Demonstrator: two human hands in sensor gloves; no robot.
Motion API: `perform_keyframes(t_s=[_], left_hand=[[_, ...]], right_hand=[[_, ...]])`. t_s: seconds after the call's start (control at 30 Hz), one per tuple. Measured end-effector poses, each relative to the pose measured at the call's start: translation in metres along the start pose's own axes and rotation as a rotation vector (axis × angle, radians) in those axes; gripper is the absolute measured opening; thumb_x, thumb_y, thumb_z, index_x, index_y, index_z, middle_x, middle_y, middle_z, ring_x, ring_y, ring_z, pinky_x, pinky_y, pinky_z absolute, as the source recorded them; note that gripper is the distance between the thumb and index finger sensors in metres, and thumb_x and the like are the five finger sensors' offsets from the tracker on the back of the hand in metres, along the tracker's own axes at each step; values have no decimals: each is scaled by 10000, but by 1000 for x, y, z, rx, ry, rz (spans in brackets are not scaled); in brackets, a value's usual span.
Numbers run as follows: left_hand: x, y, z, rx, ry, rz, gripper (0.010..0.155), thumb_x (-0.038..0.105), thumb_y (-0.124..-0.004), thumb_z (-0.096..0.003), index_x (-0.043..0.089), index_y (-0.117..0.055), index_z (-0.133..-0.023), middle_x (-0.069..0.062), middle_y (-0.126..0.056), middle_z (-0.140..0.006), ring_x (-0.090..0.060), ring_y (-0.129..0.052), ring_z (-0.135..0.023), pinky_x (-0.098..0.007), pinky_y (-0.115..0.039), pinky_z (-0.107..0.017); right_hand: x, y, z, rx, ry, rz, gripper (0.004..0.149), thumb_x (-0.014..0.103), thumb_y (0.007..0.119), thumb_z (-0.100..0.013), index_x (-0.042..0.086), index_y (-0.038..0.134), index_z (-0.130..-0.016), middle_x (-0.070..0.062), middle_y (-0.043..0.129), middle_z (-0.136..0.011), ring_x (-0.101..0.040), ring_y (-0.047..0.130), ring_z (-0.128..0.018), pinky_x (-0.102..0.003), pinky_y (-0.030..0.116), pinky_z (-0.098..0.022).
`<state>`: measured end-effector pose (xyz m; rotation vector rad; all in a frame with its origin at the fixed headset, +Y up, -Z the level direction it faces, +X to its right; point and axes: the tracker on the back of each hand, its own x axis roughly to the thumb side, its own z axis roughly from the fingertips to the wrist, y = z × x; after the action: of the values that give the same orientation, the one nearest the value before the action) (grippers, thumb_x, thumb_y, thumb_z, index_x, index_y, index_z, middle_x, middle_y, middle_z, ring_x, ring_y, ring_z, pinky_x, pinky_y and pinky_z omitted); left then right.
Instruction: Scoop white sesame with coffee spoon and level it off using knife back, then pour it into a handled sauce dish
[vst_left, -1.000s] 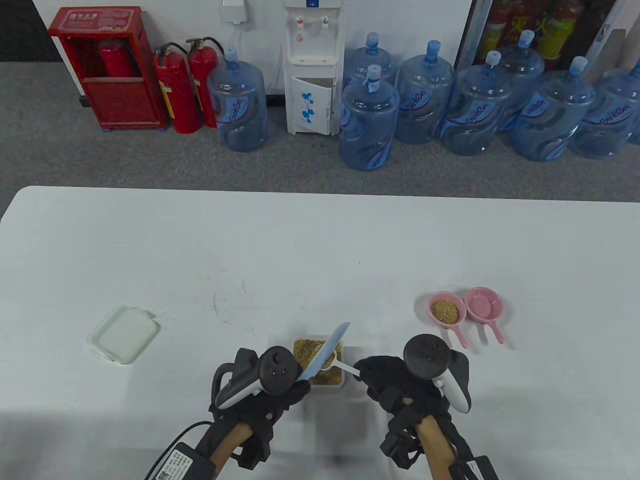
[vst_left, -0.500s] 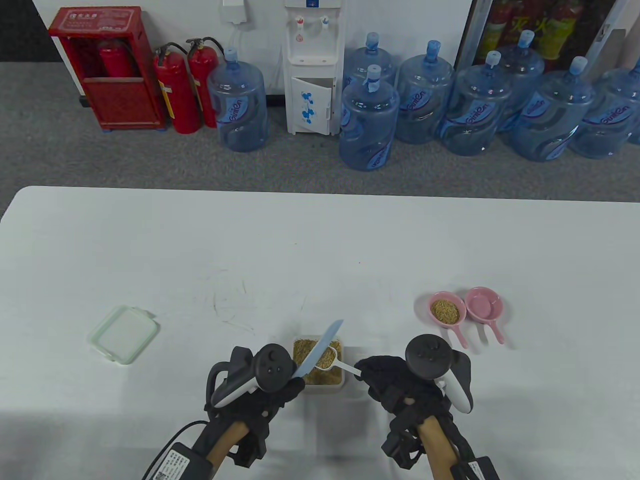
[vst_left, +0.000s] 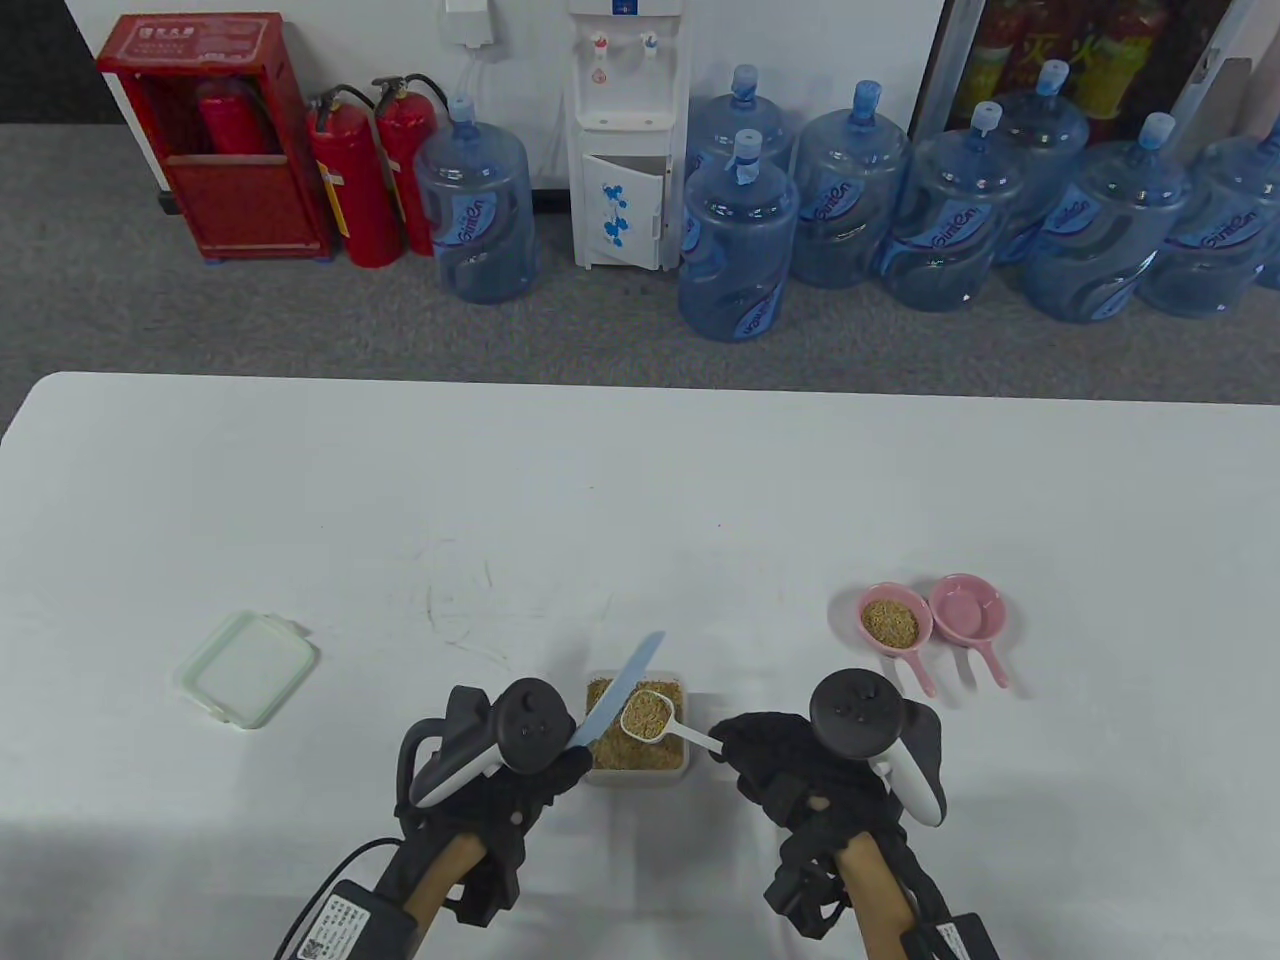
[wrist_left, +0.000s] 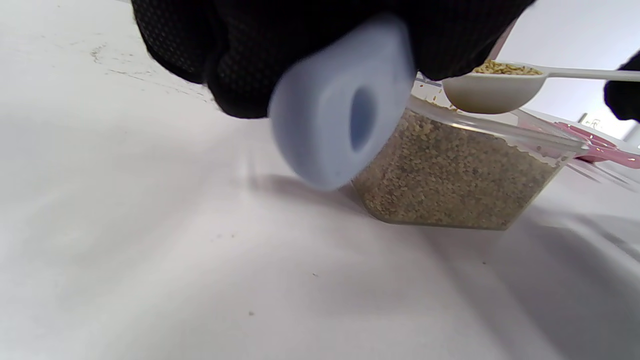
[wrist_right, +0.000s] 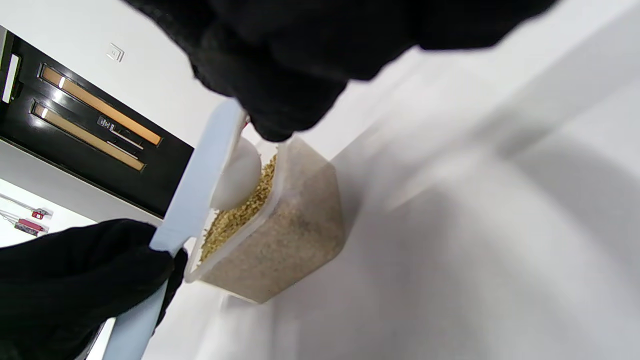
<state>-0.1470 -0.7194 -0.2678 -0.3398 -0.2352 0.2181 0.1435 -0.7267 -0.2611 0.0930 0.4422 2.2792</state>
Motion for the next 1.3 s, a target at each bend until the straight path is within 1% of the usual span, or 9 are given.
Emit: perform_keyframes(t_s=[0.17, 0.3, 0.53, 0.7, 0.93, 1.3], left_hand=[[-10, 7, 1, 36, 38, 20, 425, 462, -745, -563, 211, -807, -901, -24, -913, -728, -214, -970, -591, -534, -692, -719], [-29, 8, -3, 45, 117, 11, 434, 450, -744, -572, 205, -789, -927, -29, -907, -754, -220, -969, -615, -538, -686, -724], [-62, -2, -19, -9, 262, -11, 437, 447, -763, -564, 205, -796, -927, -31, -913, -756, -221, -973, -614, -533, -689, -725], [-76, -9, -27, -51, 316, -14, 437, 454, -782, -553, 214, -814, -917, -25, -926, -750, -211, -985, -598, -521, -704, -718], [-75, -10, -30, -41, 329, -46, 431, 461, -805, -537, 226, -830, -898, -18, -937, -731, -201, -994, -573, -510, -720, -709], [-75, -10, -34, 13, 372, -117, 419, 489, -816, -510, 243, -849, -848, -12, -950, -688, -187, -1004, -531, -495, -741, -693]], right_hand=[[0, 0, 0, -3, -2, 0, 427, 309, 713, -601, 114, 862, -950, -44, 983, -476, -59, 897, -187, -322, 846, -194], [0, -1, 1, -3, -1, 0, 427, 309, 713, -602, 113, 862, -951, -44, 982, -478, -60, 897, -189, -323, 845, -195], [0, -1, 1, -6, -4, 2, 427, 310, 713, -601, 116, 860, -953, -45, 982, -480, -60, 898, -191, -323, 846, -196], [1, -1, 1, -5, -6, 0, 426, 310, 712, -602, 117, 861, -952, -44, 982, -480, -61, 898, -193, -324, 846, -197], [0, 0, 1, -7, -4, 5, 426, 309, 712, -603, 117, 860, -953, -46, 982, -481, -62, 898, -192, -324, 846, -198], [1, 0, 2, -6, -4, 11, 427, 310, 711, -603, 117, 859, -954, -46, 982, -485, -62, 899, -194, -325, 846, -200]])
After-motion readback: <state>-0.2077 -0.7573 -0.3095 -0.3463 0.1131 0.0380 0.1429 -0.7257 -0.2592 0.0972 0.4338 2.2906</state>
